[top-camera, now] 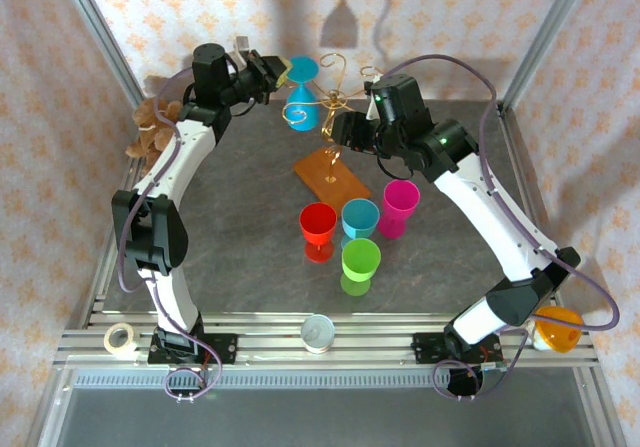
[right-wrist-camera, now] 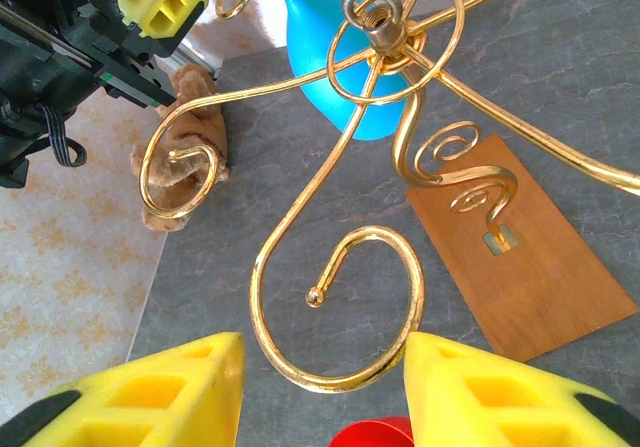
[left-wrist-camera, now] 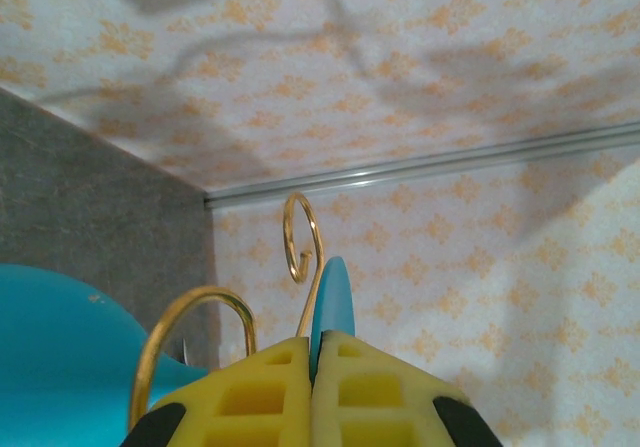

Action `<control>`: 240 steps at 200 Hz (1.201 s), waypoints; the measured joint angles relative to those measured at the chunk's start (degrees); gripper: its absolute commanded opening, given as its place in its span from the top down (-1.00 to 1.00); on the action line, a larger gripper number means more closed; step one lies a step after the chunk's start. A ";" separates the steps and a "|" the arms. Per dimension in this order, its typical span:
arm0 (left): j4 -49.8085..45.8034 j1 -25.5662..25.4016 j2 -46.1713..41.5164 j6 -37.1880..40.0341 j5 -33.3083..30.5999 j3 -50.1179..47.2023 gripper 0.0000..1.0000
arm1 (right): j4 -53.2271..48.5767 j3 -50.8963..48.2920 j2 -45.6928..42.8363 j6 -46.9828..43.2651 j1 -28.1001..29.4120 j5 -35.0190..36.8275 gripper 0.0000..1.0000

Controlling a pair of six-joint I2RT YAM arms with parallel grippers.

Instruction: Take the wine glass off the wine glass rack

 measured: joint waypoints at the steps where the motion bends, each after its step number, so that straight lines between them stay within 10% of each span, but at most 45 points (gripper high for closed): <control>1: 0.00 -0.04 0.00 0.00 0.04 -0.02 1.00 | 0.00 0.00 0.00 0.00 0.00 0.00 0.08; 240: 1.55 2.14 -11.89 1.42 0.92 -13.79 1.00 | 0.66 -0.13 0.09 0.28 -0.02 -0.48 0.07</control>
